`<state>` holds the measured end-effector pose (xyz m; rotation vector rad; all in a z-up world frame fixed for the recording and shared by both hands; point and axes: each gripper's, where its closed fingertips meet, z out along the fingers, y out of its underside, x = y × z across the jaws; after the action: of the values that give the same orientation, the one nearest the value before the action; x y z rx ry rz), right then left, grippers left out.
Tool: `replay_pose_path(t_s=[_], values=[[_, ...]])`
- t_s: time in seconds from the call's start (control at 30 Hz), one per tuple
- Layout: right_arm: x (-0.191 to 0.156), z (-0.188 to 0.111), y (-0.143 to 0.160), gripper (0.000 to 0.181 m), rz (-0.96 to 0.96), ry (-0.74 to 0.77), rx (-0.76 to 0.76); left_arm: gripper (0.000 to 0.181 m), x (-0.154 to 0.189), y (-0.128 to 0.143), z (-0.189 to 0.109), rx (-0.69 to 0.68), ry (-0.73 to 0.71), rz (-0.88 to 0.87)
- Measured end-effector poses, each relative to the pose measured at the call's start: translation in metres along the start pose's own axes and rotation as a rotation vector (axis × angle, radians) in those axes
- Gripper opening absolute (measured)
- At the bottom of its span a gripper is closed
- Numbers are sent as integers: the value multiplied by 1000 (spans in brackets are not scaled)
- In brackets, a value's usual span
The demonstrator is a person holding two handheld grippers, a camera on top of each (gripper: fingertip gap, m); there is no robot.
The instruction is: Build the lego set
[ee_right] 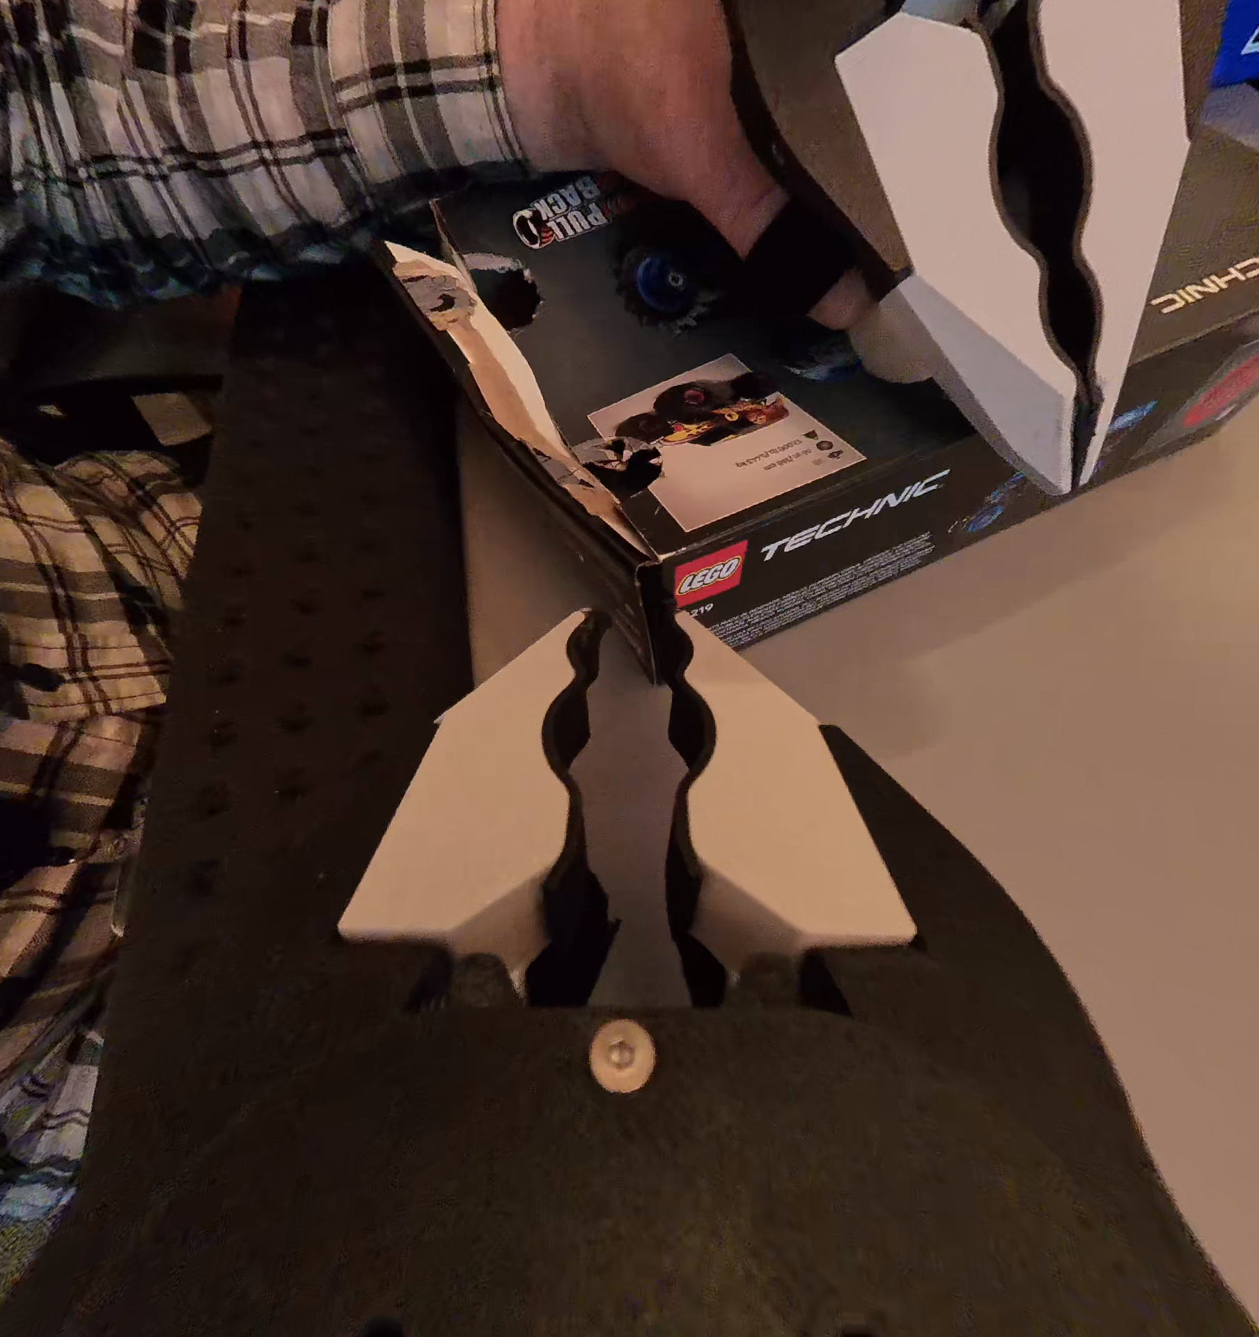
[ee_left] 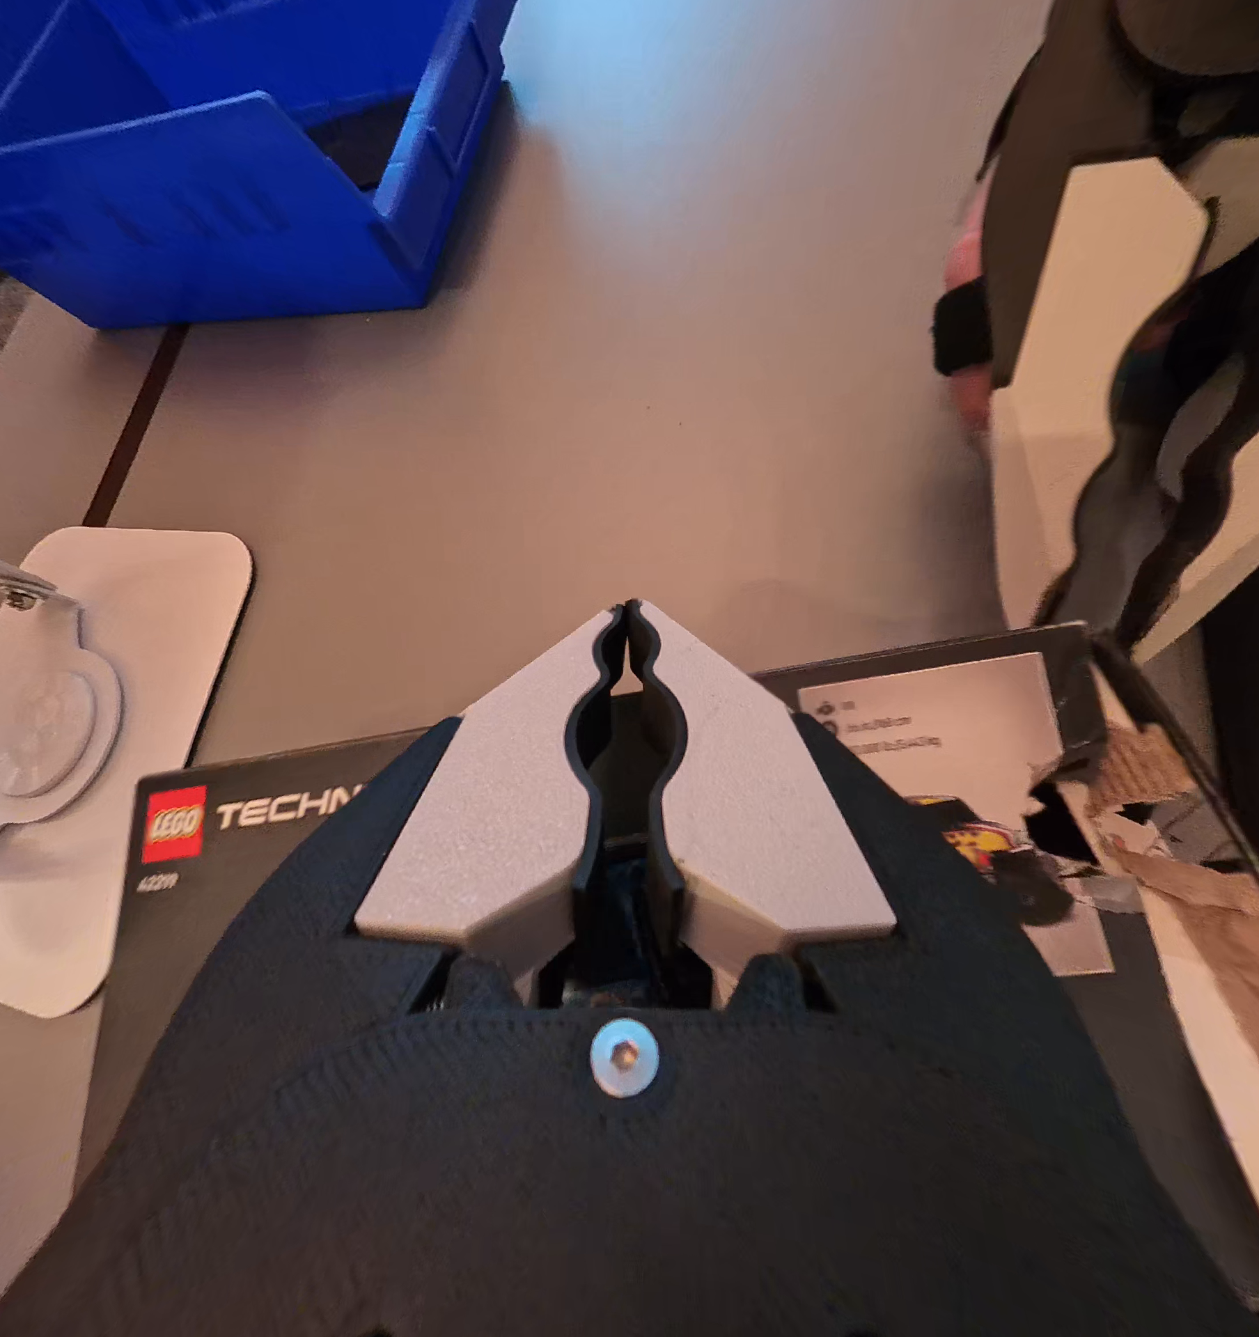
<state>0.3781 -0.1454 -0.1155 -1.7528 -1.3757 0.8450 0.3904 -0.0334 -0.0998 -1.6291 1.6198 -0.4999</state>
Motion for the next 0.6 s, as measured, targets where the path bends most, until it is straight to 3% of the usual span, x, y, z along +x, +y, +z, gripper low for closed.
replay_pose_path(t_s=[0.6], values=[[-7,-9,-15,6,-47,16,84,0,2,0,1,3,19,1]])
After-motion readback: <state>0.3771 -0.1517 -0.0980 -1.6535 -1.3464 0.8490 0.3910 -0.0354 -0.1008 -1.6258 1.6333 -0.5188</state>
